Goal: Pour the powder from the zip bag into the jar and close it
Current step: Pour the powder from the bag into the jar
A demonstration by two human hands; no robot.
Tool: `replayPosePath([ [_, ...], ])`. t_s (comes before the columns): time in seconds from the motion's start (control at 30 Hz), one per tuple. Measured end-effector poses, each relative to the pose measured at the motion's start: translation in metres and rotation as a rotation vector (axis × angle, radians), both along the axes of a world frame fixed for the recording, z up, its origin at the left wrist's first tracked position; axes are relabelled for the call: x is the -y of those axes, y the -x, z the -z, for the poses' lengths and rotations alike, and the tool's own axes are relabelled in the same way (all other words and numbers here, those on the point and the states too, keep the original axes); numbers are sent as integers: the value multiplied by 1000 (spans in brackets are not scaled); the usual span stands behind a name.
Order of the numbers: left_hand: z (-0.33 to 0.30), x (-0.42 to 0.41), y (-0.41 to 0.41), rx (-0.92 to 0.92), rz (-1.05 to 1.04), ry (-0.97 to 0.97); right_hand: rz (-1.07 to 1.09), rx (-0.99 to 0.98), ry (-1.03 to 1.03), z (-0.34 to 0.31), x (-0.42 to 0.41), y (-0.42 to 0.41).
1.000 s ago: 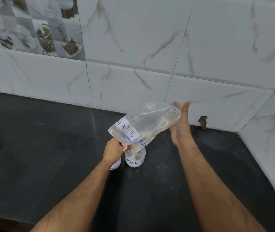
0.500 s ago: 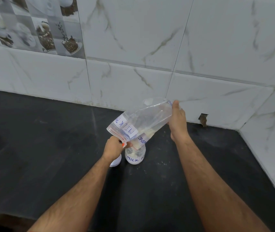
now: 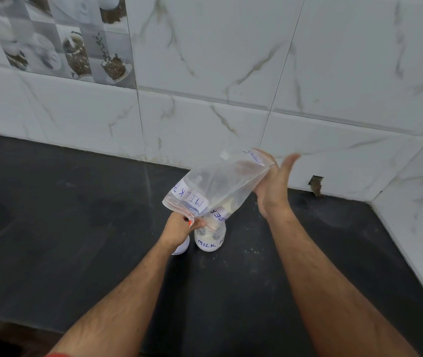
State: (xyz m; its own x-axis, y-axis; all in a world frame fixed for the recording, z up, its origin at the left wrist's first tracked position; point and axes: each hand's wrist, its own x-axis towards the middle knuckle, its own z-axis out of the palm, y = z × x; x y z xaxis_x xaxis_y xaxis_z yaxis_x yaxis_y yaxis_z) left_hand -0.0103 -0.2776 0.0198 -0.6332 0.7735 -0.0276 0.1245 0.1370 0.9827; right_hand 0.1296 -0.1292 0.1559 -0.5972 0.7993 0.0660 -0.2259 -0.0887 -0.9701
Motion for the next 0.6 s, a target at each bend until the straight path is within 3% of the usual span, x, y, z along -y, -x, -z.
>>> replayPosePath([
  [0.1,2,0,-1,20,7,-14,23,-109,306,26,-16,-1],
  [0.17,1,0,0,14,21,-19,0,-21,374,45,-28,1],
  [0.33,-3,0,-1,17,64,-20,-174,291,201,53,-23,10],
  [0.47,-8,-3,-2,84,39,-16,-221,347,115,42,-15,24],
  [0.6,-14,-3,-3,173,8,11,-96,374,54,32,-16,33],
])
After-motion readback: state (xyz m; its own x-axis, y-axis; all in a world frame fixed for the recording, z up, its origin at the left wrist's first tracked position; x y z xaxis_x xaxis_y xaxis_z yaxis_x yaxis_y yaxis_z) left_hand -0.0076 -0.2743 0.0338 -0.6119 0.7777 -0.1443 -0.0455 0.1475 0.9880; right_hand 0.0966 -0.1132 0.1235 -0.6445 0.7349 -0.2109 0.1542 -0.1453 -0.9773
